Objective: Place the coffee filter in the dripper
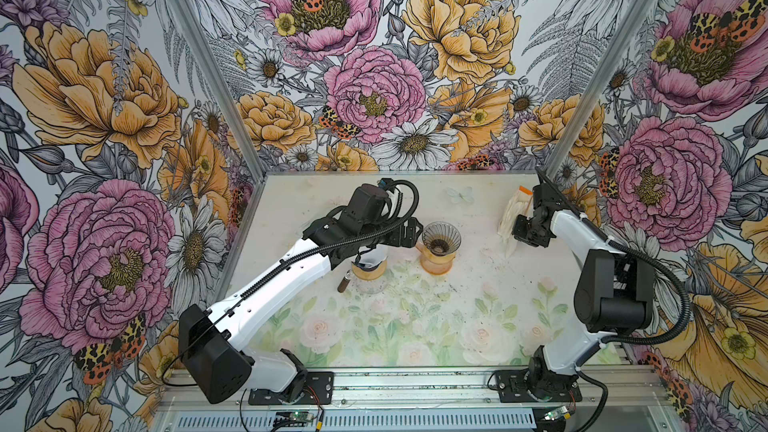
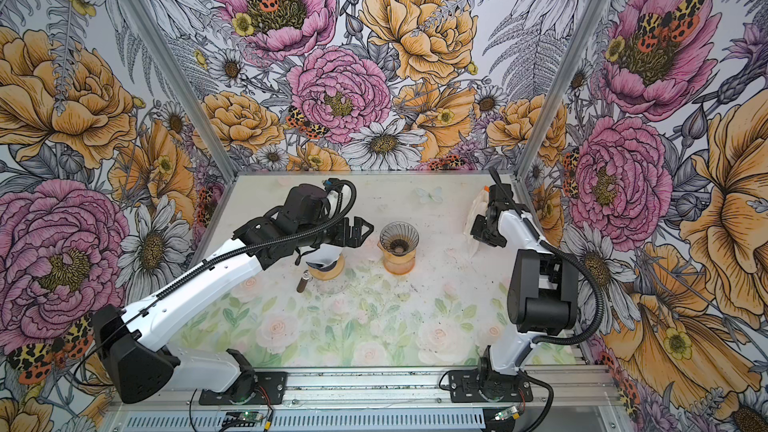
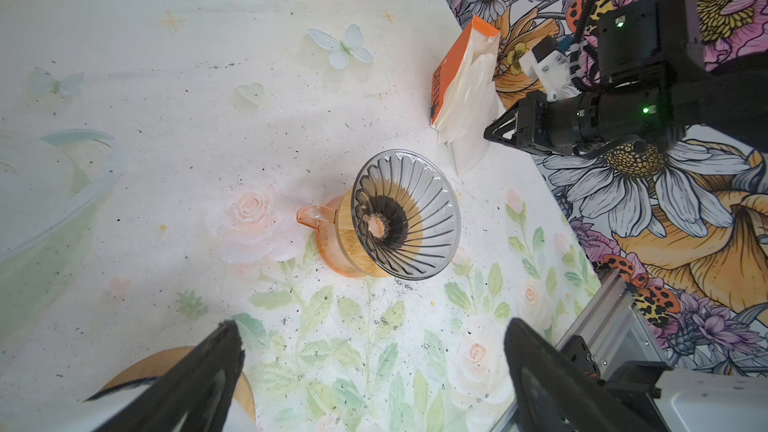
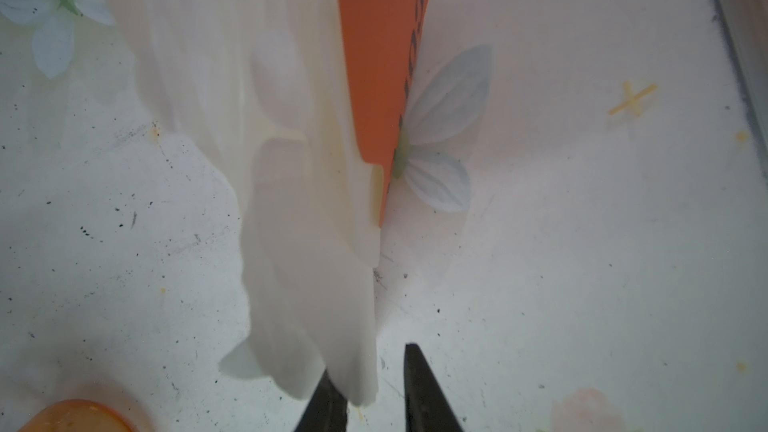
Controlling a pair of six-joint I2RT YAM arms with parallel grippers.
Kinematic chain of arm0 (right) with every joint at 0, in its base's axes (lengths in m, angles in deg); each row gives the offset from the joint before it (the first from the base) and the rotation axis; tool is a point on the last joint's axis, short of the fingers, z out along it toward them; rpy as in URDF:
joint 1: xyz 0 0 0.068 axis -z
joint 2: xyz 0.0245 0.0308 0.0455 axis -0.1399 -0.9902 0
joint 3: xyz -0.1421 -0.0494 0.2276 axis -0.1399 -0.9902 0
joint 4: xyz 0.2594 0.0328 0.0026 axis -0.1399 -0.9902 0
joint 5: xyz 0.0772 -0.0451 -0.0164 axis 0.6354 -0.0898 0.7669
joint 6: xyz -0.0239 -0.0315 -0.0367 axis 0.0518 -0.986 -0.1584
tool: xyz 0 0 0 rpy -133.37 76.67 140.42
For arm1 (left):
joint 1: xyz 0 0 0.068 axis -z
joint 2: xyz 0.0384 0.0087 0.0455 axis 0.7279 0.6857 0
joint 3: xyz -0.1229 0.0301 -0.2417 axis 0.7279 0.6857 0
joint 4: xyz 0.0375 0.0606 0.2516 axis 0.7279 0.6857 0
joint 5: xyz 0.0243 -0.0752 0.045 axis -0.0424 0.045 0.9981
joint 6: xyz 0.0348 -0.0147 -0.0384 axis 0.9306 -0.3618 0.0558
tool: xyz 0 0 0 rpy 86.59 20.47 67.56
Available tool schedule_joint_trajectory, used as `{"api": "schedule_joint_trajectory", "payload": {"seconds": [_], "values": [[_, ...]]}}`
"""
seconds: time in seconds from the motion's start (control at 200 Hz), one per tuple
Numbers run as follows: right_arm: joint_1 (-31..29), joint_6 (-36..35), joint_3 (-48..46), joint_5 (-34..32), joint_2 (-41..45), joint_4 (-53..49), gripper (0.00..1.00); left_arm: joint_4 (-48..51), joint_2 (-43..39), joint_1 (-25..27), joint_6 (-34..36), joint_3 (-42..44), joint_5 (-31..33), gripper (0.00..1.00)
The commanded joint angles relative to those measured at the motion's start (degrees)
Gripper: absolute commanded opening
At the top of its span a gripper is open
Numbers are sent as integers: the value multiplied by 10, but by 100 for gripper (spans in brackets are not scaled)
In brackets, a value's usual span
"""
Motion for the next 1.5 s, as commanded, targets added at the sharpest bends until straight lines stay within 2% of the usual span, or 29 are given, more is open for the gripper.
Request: {"api": "schedule_joint_trajectory", "payload": {"seconds": [0.0, 0.145, 0.27, 0.545, 0.705, 0.891, 1.331, 1.496], "values": [[-6, -8, 28, -10, -12, 7, 23, -11, 4, 2, 4, -16, -14, 99], [-10, -18, 41, -26, -29, 8, 11, -11, 6, 2, 3, -20, -14, 99], [-14, -18, 34, -42, -8, 14, 0, -11, 14, 3, 1, -29, -11, 99], [-15, -3, 10, -8, 65, 12, 0, -11, 7, 10, 0, -27, 5, 99], [-15, 1, 0, 16, 104, 1, 0, -11, 3, 8, 6, -23, -5, 99], [-14, 2, -5, 16, 132, -16, 0, -11, 3, 7, 7, -22, -7, 99], [-16, -11, 8, 9, 227, -60, 0, -11, 1, 9, 10, -29, -9, 99], [-16, -18, 34, 46, 249, -82, 0, -12, 4, 10, 13, -37, -11, 99]]}}
